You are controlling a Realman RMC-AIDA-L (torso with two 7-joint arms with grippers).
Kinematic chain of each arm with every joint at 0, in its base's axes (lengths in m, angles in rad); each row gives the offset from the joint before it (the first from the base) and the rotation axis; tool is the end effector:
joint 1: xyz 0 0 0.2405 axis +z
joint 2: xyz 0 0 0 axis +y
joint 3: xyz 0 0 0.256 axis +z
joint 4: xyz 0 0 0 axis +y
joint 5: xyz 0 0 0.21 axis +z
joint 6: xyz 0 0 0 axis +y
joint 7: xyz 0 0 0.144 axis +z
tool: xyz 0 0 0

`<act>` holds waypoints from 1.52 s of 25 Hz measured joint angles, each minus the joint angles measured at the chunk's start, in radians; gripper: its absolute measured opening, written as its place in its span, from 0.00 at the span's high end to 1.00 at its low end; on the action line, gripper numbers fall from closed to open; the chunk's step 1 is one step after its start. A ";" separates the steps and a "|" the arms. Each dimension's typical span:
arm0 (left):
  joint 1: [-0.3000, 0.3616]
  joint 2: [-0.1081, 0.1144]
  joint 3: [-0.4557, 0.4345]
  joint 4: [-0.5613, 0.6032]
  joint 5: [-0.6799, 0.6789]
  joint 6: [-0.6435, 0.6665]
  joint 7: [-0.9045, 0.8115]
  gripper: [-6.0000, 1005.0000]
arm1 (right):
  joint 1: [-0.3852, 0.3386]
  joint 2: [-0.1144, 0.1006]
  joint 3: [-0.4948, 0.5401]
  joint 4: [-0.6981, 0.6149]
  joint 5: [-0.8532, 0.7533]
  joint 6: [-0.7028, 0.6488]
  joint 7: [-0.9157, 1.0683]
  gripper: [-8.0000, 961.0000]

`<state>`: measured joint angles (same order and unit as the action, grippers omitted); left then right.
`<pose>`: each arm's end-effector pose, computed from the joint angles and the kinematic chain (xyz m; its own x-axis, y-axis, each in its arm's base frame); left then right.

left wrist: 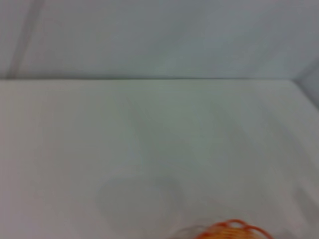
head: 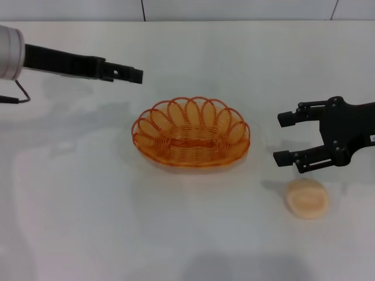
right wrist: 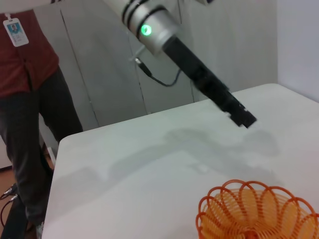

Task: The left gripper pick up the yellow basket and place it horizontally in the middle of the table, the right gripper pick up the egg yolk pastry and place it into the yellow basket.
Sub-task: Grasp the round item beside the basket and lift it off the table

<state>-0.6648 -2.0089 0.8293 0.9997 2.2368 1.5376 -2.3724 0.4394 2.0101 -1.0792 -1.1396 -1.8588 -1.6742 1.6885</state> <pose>-0.2131 0.3884 0.0565 0.5408 0.7793 0.3165 0.8384 -0.5297 -0.1283 0.2016 0.3225 0.0401 0.9218 -0.2095 -0.3262 -0.2465 -0.9662 -0.0759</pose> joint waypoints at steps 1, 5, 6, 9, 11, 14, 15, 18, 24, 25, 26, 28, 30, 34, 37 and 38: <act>0.014 -0.001 -0.001 0.020 -0.036 0.048 0.057 0.12 | 0.000 0.000 -0.001 0.000 0.000 0.000 0.000 0.15; 0.031 0.006 -0.001 0.050 -0.062 0.138 0.120 0.12 | 0.001 0.002 -0.008 0.005 -0.002 0.003 0.000 0.16; 0.033 0.010 -0.001 0.054 -0.062 0.162 0.131 0.12 | 0.001 0.002 -0.009 0.006 -0.001 0.003 0.000 0.16; 0.037 0.024 0.003 0.065 -0.050 0.259 0.177 0.12 | 0.002 0.004 -0.015 0.010 0.001 0.016 0.001 0.16; 0.045 0.029 0.007 0.083 -0.025 0.304 0.204 0.12 | 0.002 0.005 -0.034 0.011 0.003 0.042 0.009 0.16; 0.053 0.032 0.018 0.096 0.029 0.363 0.243 0.12 | 0.002 0.005 -0.073 0.011 0.003 0.078 0.031 0.16; 0.055 0.033 0.034 0.097 0.047 0.380 0.256 0.12 | 0.002 0.005 -0.083 0.008 0.003 0.085 0.040 0.17; 0.067 0.034 0.090 0.099 0.074 0.398 0.276 0.12 | 0.002 0.005 -0.098 -0.008 -0.001 0.095 0.074 0.17; 0.088 0.029 0.133 0.111 0.079 0.397 0.295 0.12 | -0.010 0.001 -0.102 -0.082 -0.060 0.087 0.161 0.17; 0.089 0.027 0.132 0.111 0.077 0.395 0.296 0.12 | -0.015 0.001 -0.102 -0.104 -0.093 0.082 0.187 0.17; 0.089 0.027 0.131 0.111 0.076 0.393 0.296 0.12 | -0.020 0.001 -0.102 -0.123 -0.122 0.077 0.207 0.17; 0.089 0.022 0.131 0.111 0.076 0.392 0.294 0.12 | -0.028 0.002 -0.102 -0.156 -0.176 0.059 0.245 0.18; 0.088 0.015 0.131 0.111 0.076 0.391 0.291 0.12 | -0.031 0.003 -0.102 -0.169 -0.203 0.036 0.264 0.18; 0.084 0.009 0.130 0.107 0.076 0.389 0.289 0.12 | -0.032 0.003 -0.103 -0.169 -0.252 0.019 0.283 0.20; 0.082 0.005 0.130 0.105 0.075 0.387 0.289 0.12 | -0.032 0.004 -0.106 -0.149 -0.266 0.028 0.284 0.20; 0.082 0.003 0.130 0.105 0.075 0.387 0.289 0.12 | -0.032 0.004 -0.108 -0.141 -0.267 0.034 0.283 0.20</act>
<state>-0.5830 -2.0059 0.9597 1.1044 2.3119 1.9246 -2.0831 0.4072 2.0143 -1.1873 -1.2810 -2.1260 -1.6403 1.9718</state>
